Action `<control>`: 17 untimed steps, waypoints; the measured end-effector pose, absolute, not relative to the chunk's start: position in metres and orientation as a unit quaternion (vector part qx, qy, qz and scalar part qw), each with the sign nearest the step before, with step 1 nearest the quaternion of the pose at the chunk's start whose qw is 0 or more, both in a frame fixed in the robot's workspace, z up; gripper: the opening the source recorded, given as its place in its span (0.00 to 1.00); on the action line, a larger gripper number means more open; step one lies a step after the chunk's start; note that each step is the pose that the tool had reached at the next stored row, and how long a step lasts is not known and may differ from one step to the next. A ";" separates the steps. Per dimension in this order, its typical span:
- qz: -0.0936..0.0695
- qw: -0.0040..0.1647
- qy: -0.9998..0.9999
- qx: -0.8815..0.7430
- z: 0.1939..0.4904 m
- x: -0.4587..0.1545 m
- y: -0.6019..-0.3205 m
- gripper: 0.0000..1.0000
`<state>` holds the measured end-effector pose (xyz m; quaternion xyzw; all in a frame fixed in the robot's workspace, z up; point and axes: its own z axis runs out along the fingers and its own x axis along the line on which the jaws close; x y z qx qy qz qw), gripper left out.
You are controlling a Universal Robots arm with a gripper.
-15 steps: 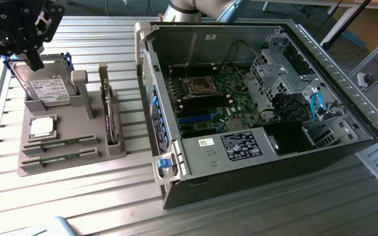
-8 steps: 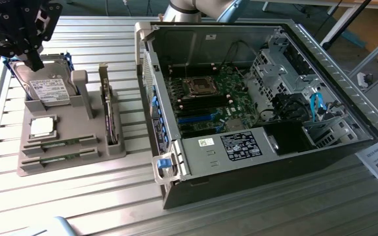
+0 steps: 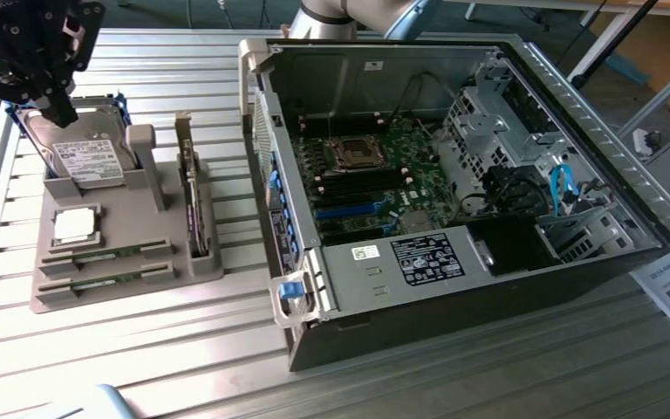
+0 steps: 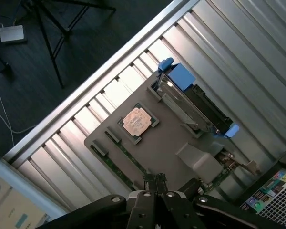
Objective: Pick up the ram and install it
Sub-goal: 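Pick up the ram and move it above insertion slot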
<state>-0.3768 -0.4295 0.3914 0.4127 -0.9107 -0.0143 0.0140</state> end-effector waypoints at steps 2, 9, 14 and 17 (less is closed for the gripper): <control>-0.014 0.014 -0.904 0.427 0.391 -0.377 -0.430 0.10; -0.013 0.015 -0.877 0.480 0.391 -0.377 -0.430 0.10; -0.013 0.016 -0.858 0.514 0.391 -0.377 -0.430 0.10; -0.012 0.016 -0.847 0.531 0.391 -0.377 -0.430 0.10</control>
